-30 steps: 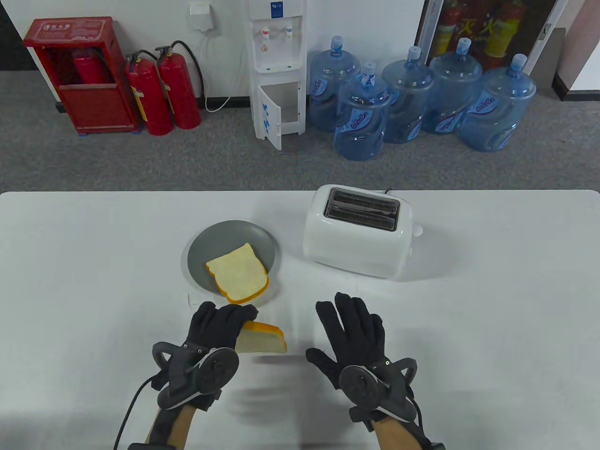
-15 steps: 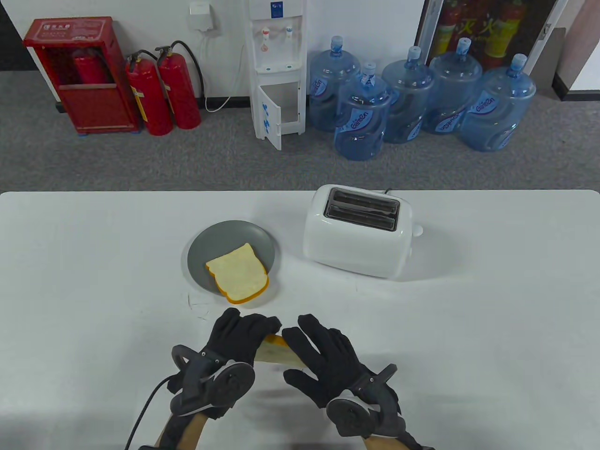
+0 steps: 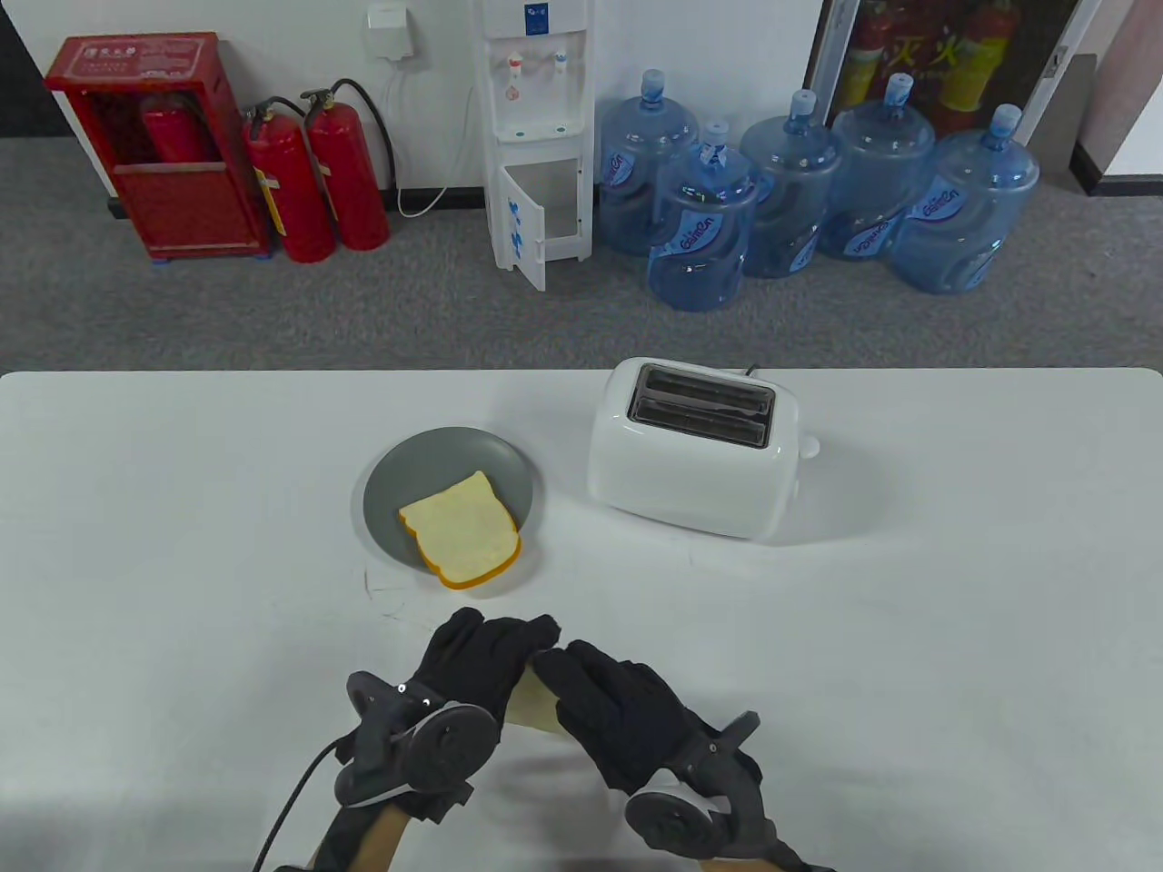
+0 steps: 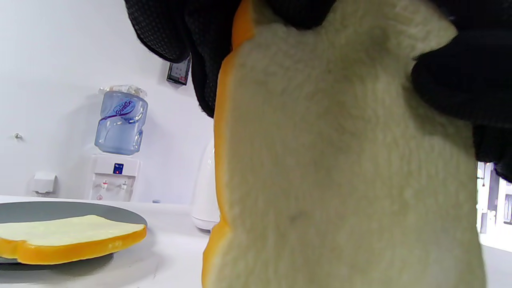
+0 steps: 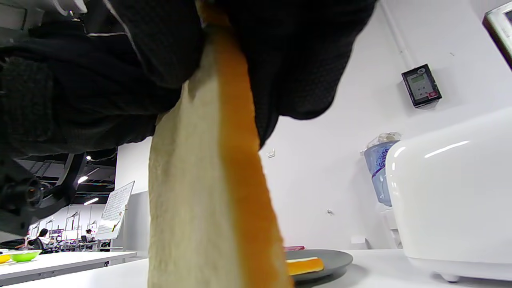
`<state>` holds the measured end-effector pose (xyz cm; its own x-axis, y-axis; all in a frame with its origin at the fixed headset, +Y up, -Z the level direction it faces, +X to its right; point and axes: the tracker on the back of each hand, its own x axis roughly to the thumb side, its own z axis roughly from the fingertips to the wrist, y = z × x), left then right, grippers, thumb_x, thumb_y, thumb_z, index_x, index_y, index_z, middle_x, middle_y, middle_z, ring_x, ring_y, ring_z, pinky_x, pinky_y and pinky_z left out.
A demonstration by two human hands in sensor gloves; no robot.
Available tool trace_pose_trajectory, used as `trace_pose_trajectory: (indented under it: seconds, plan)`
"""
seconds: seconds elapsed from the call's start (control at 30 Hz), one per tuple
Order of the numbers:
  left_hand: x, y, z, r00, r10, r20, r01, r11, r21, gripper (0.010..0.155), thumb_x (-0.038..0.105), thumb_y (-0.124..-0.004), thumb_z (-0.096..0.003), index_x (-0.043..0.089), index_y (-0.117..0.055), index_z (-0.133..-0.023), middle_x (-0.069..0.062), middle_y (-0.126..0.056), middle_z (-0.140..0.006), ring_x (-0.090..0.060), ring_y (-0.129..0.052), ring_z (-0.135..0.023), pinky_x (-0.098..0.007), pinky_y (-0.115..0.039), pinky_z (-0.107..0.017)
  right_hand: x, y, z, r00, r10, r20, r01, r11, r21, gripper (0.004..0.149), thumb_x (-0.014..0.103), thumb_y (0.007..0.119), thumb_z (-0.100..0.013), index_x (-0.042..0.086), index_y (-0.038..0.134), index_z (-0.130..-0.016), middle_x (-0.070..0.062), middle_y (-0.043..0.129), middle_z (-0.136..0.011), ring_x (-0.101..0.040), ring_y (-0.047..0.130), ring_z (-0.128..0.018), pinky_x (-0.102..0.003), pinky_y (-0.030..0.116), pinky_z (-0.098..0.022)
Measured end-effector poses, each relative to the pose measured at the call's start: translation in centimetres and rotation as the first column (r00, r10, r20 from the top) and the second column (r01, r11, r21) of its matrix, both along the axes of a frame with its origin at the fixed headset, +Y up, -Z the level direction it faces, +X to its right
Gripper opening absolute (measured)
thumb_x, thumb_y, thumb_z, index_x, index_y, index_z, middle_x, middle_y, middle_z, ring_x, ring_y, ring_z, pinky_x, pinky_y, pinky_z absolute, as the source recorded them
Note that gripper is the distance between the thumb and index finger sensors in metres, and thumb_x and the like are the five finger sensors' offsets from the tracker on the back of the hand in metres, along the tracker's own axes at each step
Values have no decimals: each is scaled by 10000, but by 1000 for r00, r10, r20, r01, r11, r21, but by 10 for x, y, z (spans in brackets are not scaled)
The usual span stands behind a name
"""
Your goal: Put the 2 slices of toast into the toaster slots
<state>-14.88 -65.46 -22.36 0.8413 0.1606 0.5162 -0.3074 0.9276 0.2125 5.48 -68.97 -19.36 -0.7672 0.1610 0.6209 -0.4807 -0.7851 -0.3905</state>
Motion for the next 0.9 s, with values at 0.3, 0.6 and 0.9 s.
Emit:
trace_pose_trajectory:
  seconds: [0.3, 0.6, 0.9]
  plan:
    - [-3, -2, -1, 999, 41, 20, -41, 999, -21, 515, 297, -650, -563, 320, -647, -1077, 64, -860, -970, -169, -1031, -757, -475, -677, -786, 2, 2, -1, 1000, -17, 0, 17, 1000, -7, 625, 378, 788, -641, 382, 437, -1159, -37, 778, -1069, -61, 1068, -739, -346, 902, -669]
    - [-1, -4, 0, 996, 39, 86, -36, 999, -32, 520, 317, -645, -563, 330, -642, -1083, 65, -856, -981, -170, -1026, -775, -475, -672, -792, 4, 6, 1, 1000, -22, 11, 22, 1000, 9, 572, 382, 823, -628, 348, 532, -1119, -19, 859, -987, -18, 1112, -654, -298, 941, -639]
    - [-5, 1, 3, 994, 66, 92, -67, 998, 14, 529, 370, -645, -573, 346, -614, -1100, 73, -807, -1049, -197, -990, -895, -499, -644, -803, 9, 10, 1, 998, -47, 50, 45, 999, 28, 565, 364, 820, -629, 342, 535, -1116, -3, 861, -986, -24, 1114, -657, -305, 945, -637]
